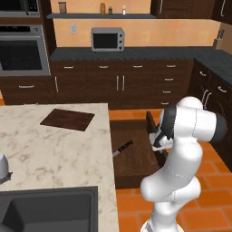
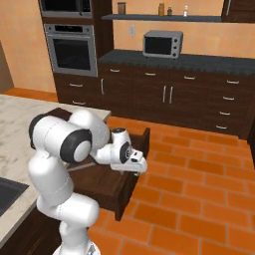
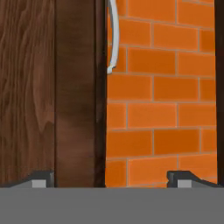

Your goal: Pick up the knife from the drawer and place it on the cutting board. Then place the meat from the plate to the cutting board.

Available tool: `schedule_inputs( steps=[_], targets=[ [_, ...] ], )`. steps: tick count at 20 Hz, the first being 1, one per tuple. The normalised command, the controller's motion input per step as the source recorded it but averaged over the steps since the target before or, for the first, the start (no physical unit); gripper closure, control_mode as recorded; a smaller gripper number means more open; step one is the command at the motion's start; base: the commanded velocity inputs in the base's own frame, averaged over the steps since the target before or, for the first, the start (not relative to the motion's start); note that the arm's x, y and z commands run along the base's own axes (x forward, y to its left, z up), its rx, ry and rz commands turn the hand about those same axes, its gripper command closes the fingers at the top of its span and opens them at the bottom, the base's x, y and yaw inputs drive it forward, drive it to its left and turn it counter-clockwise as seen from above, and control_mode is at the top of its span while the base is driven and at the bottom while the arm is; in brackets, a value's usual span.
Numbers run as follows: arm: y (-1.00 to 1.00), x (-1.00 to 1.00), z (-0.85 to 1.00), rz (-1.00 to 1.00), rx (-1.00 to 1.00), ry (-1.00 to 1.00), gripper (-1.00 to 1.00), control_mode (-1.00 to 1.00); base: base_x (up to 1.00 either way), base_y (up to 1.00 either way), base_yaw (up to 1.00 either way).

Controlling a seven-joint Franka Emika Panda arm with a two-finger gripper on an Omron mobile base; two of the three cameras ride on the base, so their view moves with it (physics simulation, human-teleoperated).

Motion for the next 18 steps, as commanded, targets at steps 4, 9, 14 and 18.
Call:
schedule_inputs(
  steps=[4,9,14,18],
  targets=[
    [-1.00,-0.53,0.06,-0.04,-0.33,0.00,-1.00,-1.00,0.00,0.00,0.00],
    [-1.00,-0.66,0.01,-0.07,-0.21,-0.01,-1.00,-1.00,0.00,0.00,0.00],
    [-1.00,-0.35,0.42,-0.09,0.10,-0.01,-1.00,-1.00,0.00,0.00,0.00],
    [-0.46,0.00,1.00,-0.11,0.15,-0.08,-1.00,-1.00,0.00,0.00,0.00]
  ],
)
